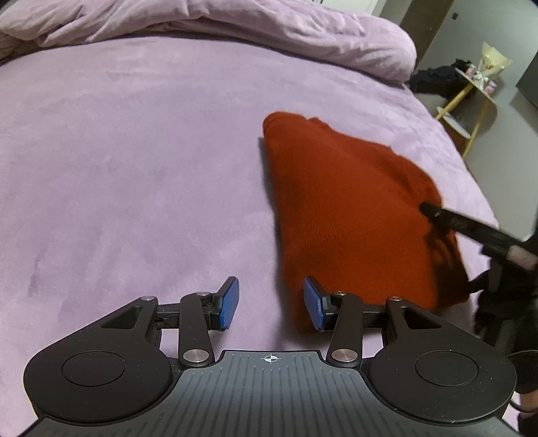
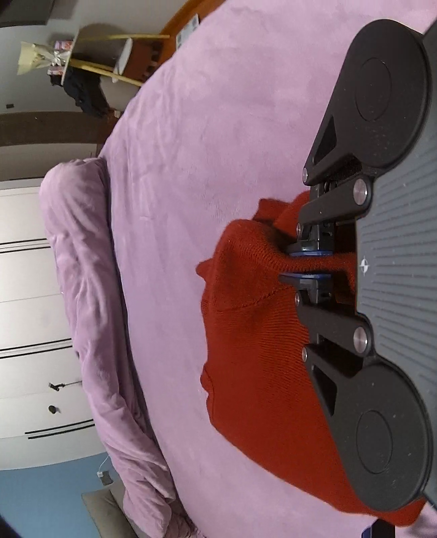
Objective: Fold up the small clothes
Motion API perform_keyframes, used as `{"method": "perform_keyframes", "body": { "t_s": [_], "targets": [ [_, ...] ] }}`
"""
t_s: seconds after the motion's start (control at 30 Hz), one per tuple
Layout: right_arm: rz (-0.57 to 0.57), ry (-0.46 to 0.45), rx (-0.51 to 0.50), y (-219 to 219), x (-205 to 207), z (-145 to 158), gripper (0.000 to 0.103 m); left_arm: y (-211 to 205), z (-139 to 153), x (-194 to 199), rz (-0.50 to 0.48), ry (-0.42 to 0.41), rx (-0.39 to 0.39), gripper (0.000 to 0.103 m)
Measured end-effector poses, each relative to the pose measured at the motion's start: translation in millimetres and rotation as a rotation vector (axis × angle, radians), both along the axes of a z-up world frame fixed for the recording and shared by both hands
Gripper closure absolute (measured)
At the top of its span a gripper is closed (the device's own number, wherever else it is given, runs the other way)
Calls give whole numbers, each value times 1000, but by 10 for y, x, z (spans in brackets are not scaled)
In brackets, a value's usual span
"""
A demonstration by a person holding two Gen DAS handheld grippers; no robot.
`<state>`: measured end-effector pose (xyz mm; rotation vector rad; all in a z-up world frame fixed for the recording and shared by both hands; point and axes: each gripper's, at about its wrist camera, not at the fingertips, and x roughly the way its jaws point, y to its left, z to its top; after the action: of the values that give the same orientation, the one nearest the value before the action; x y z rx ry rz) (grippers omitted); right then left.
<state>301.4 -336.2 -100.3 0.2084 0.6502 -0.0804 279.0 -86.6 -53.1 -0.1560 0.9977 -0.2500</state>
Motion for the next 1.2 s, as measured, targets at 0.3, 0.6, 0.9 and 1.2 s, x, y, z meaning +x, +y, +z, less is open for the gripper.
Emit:
{"method": "perform_keyframes", "body": {
  "t_s": [0.3, 0.6, 0.9, 1.2],
  "targets": [
    [93, -76, 215, 159, -998, 162, 86, 71, 43, -17, 33, -10, -61, 56],
    [195, 0, 422, 567, -1147, -208, 76, 332, -17, -177, 99, 22, -50, 56],
    [244, -43, 445, 919, -878, -268, 67, 844, -82, -274, 230, 41, -6, 56],
    [304, -32, 334, 1141, -836, -291, 67, 1256, -75, -504, 295, 52, 8, 56]
  ]
}}
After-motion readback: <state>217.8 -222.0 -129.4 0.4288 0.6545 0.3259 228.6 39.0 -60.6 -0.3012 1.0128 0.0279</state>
